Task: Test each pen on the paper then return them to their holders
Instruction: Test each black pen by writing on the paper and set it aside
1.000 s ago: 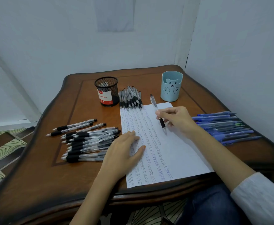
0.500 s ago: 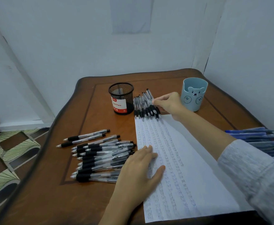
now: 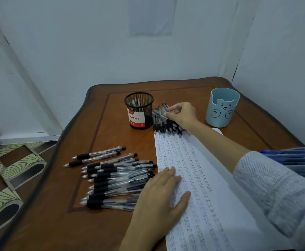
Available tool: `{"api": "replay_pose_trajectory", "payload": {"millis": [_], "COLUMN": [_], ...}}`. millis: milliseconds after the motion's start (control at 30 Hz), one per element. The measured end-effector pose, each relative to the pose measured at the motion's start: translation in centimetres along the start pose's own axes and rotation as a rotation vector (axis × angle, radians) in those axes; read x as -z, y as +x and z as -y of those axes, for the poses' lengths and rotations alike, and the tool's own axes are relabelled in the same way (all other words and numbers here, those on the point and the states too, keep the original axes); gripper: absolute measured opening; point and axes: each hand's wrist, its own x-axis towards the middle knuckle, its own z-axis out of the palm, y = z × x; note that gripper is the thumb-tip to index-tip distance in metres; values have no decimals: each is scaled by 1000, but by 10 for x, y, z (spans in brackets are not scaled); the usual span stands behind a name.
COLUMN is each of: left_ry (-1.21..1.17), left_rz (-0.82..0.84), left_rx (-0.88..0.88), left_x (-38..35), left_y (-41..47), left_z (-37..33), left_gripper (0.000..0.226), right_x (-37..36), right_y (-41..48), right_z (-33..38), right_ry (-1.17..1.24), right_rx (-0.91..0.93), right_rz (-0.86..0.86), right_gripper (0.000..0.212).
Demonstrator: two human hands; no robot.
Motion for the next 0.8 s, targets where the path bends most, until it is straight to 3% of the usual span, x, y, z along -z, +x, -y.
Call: {"api": "replay_pose_trajectory", "payload": {"millis": [267,400,567,800], "left_ry": [15,-2,32,5], "left_rz": [-10,-1,-2,-11], "left_rx": [-9,-21,-26,-23], "left_x": [2,6,9,12], "left_y": [0,0,-2,-2], "left_z": [-4,-7,-12,-13], "left_gripper": [60,60,40,39], "right_x": [15,19,20,8], "right_y": [-34,-62,-89,-102], "right_z": [3,2,-7,-14], "right_ry": [-7,6,-51,-75], "right_rx": [116,186,288,272], "right_rz": [48,223,524,600], "right_gripper": [9,7,9,17]}}
